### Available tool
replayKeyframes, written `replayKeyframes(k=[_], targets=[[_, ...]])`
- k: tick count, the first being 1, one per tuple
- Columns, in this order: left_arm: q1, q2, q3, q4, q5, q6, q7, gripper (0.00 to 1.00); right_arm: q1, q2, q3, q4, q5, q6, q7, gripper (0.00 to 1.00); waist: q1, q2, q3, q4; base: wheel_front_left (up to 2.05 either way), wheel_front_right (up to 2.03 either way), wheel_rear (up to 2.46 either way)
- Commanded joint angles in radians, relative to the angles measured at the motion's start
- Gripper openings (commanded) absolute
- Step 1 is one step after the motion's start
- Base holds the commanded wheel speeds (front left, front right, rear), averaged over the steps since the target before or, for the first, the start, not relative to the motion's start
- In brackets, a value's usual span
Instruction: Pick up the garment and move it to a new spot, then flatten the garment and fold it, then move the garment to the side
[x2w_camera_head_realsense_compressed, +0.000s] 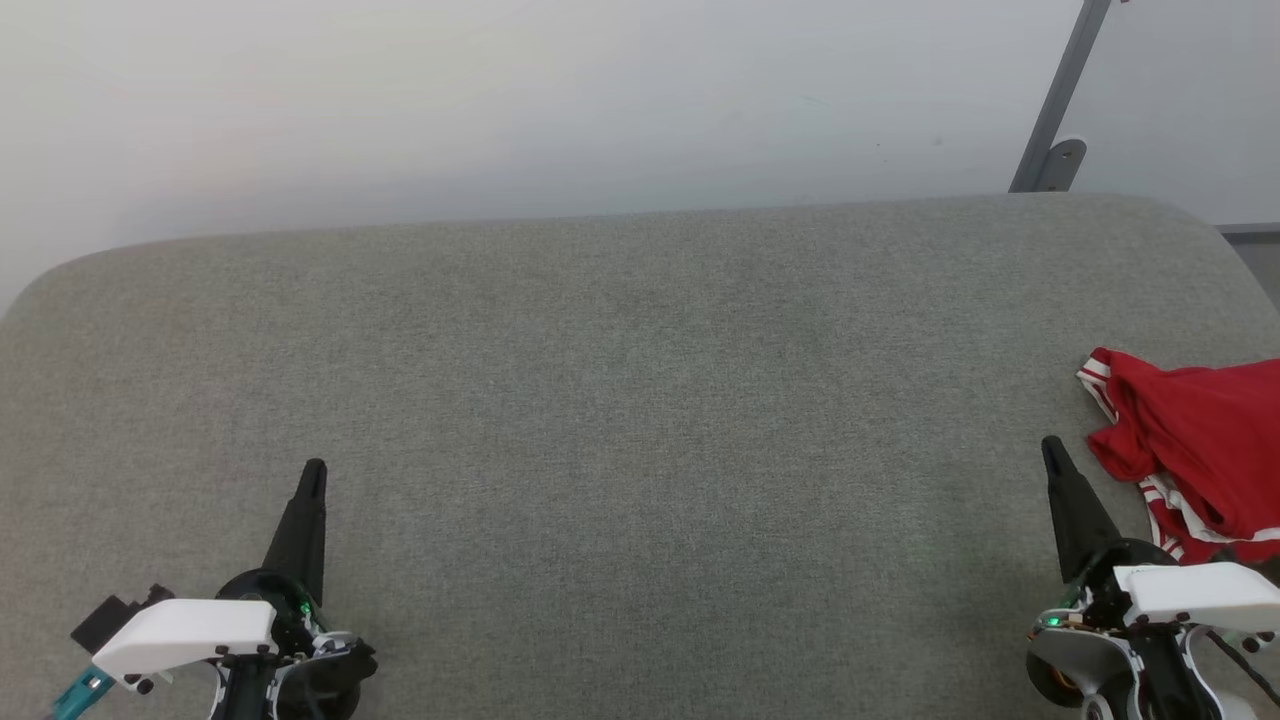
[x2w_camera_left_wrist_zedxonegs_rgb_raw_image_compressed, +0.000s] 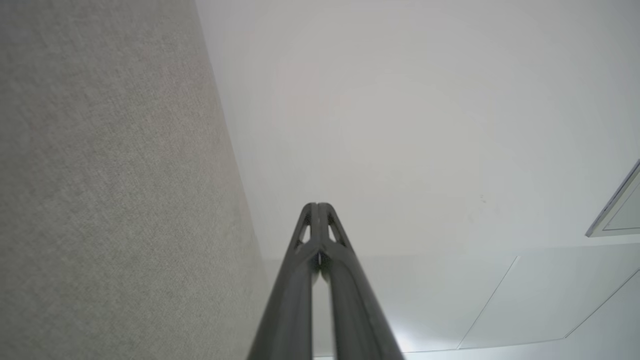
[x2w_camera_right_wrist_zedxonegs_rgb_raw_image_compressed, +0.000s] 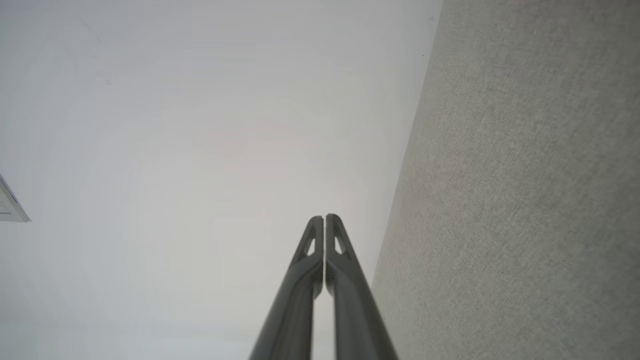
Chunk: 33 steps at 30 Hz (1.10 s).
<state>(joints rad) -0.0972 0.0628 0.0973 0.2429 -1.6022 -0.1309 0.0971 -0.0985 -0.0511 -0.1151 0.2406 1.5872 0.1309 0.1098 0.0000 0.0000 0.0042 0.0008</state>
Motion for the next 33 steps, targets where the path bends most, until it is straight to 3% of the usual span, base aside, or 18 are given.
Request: replayKeyframes(k=[1, 33], targets=[[-0.016, -0.003, 0.004, 0.002, -0.012, 0.0, 0.006, 0.0, -0.016, 0.001, 0.001, 0.005, 0.016, 0.0, 0.005, 0.0, 0.0, 0.0, 0.0, 0.0, 0.0, 0.0, 0.0], [-0.017, -0.008, 0.01, 0.003, -0.018, 0.0, 0.014, 0.0, -0.013, 0.002, 0.002, 0.006, 0.027, 0.0, 0.006, 0.0, 0.0, 0.0, -0.001, -0.001, 0.0, 0.0, 0.0]])
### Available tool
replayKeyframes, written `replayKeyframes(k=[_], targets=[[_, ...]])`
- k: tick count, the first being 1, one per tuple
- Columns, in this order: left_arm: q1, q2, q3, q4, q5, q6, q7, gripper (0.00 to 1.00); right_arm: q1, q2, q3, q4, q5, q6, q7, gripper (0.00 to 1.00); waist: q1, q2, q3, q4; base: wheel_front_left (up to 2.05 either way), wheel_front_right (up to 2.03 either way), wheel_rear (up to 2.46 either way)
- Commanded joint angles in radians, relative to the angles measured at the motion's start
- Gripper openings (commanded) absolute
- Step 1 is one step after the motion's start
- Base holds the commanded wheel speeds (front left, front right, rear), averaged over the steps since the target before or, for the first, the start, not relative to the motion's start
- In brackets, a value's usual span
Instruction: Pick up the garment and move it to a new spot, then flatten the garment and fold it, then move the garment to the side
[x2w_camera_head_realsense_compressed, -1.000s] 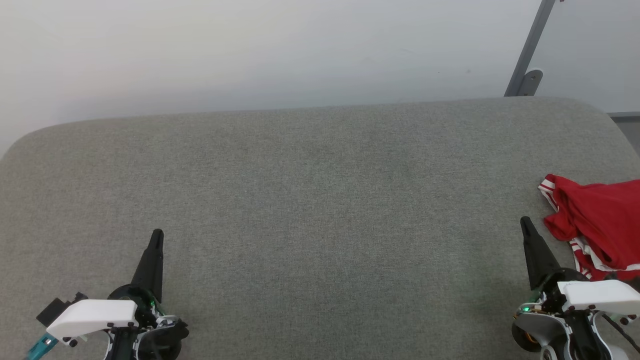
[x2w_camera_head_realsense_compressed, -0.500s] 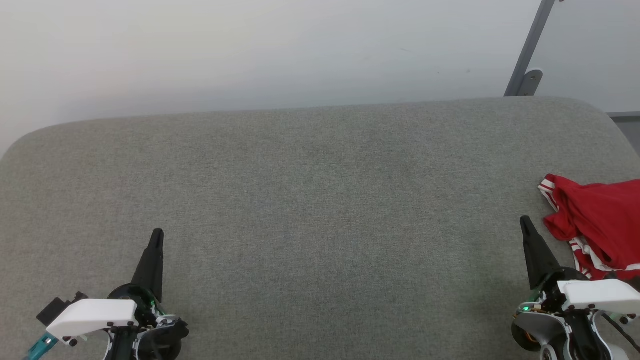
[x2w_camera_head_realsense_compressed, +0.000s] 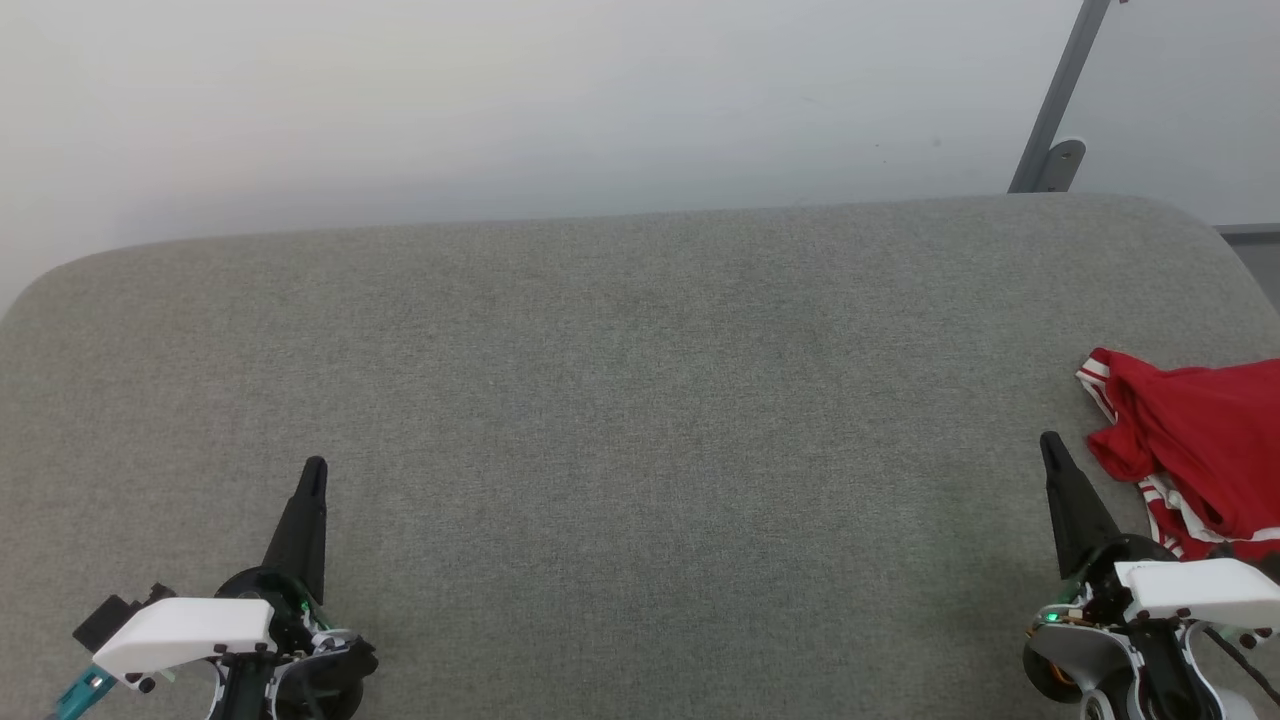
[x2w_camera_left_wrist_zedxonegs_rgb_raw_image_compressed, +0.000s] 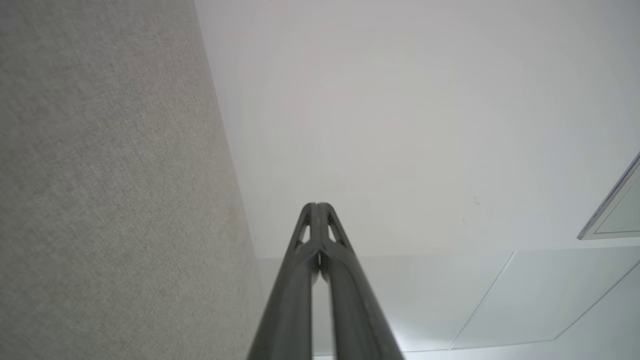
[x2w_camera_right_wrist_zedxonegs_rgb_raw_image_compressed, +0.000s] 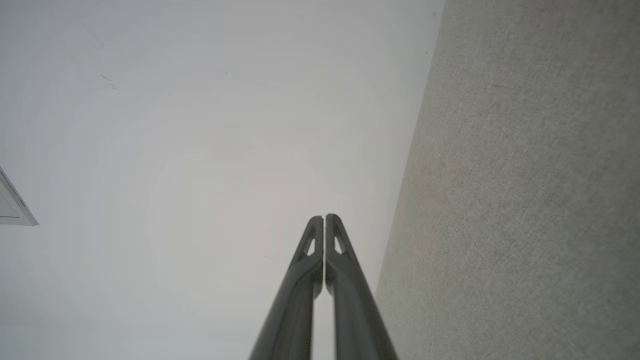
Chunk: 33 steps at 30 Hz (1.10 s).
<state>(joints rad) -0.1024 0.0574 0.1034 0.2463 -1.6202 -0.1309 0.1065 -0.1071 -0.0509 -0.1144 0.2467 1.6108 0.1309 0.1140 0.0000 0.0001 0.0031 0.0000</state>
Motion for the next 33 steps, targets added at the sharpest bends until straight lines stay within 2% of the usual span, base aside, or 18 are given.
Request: replayKeyframes(k=[1, 33], targets=[[-0.012, -0.003, 0.004, 0.0, 0.0, 0.0, 0.004, 0.0, -0.004, 0.001, 0.001, -0.001, 0.004, 0.0, 0.001, 0.0, 0.0, -0.0001, 0.0, 0.0, 0.0, 0.0, 0.0], [-0.012, -0.005, 0.008, 0.0, 0.004, 0.0, 0.007, 0.0, -0.004, 0.001, 0.001, 0.0, 0.004, 0.0, 0.001, 0.0, 0.0, -0.0001, 0.0, 0.0, 0.0, 0.0, 0.0]])
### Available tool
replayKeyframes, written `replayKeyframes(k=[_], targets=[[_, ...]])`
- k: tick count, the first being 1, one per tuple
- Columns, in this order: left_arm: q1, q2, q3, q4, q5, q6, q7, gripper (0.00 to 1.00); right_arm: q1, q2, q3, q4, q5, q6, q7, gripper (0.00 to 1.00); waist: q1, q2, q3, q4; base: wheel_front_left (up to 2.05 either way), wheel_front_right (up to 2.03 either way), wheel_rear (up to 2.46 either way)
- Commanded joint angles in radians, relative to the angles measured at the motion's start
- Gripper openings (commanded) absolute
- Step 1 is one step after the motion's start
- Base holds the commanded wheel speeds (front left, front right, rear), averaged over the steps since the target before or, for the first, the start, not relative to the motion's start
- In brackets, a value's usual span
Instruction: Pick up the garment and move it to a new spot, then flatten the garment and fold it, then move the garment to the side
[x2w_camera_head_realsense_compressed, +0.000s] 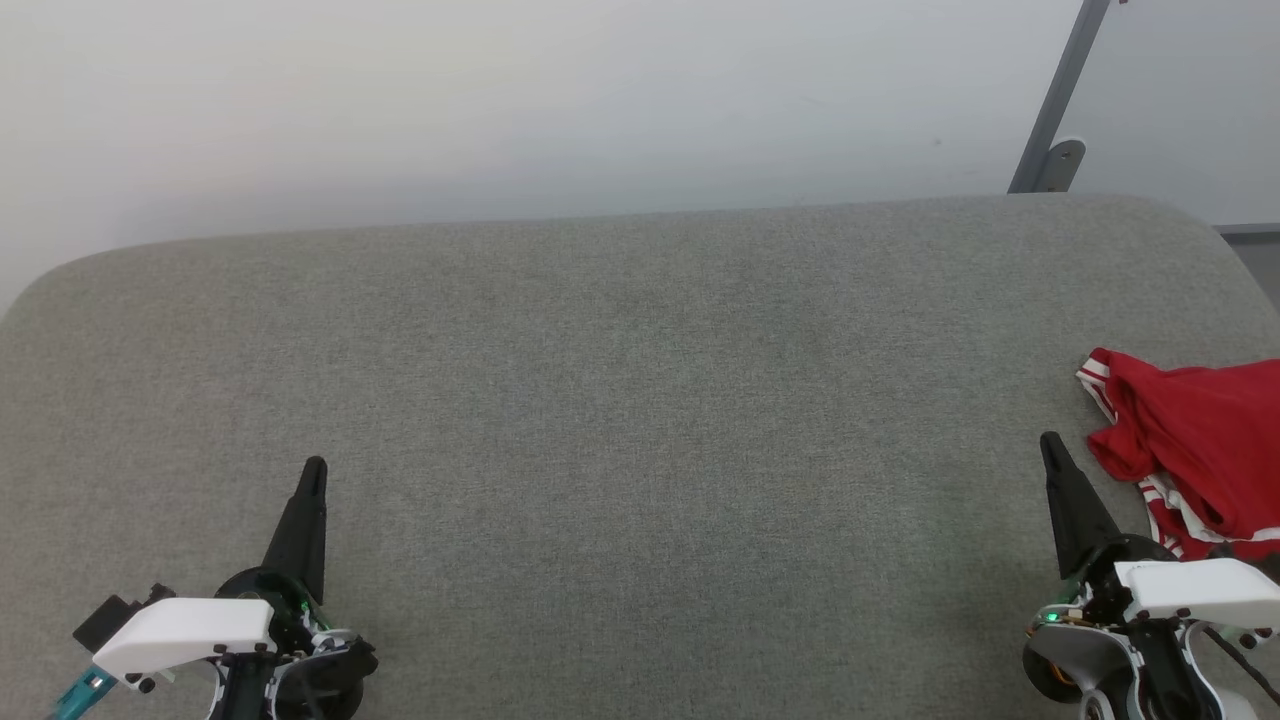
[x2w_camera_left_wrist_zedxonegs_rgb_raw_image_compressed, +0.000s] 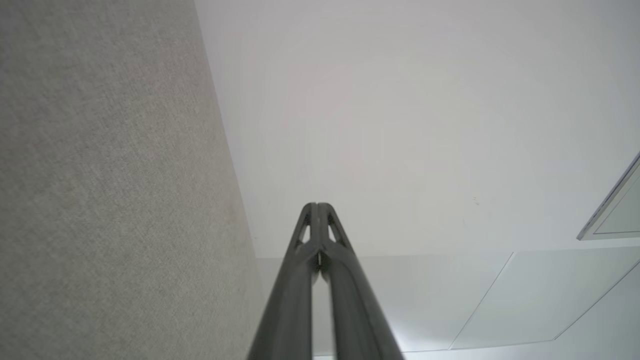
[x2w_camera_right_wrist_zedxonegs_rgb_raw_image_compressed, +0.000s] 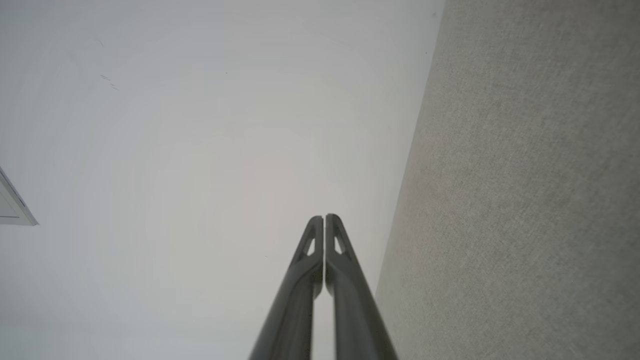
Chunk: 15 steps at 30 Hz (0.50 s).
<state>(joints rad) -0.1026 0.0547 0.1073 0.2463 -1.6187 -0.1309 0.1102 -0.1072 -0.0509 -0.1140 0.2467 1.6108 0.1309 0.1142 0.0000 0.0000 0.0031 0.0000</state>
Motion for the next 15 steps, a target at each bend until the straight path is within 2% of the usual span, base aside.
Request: replayKeyframes(k=[1, 15], targets=[[-0.012, -0.002, 0.004, 0.0, 0.003, 0.0, 0.003, 0.0, -0.004, 0.001, 0.001, 0.0, 0.004, 0.0, 0.001, 0.0, 0.0, 0.0, 0.0, 0.0, 0.0, 0.0, 0.0], [-0.012, -0.003, 0.005, 0.0, 0.004, 0.0, 0.004, 0.0, -0.004, 0.001, 0.0, 0.0, 0.004, 0.0, 0.001, 0.0, 0.0, 0.0, 0.0, 0.0, 0.0, 0.0, 0.0]])
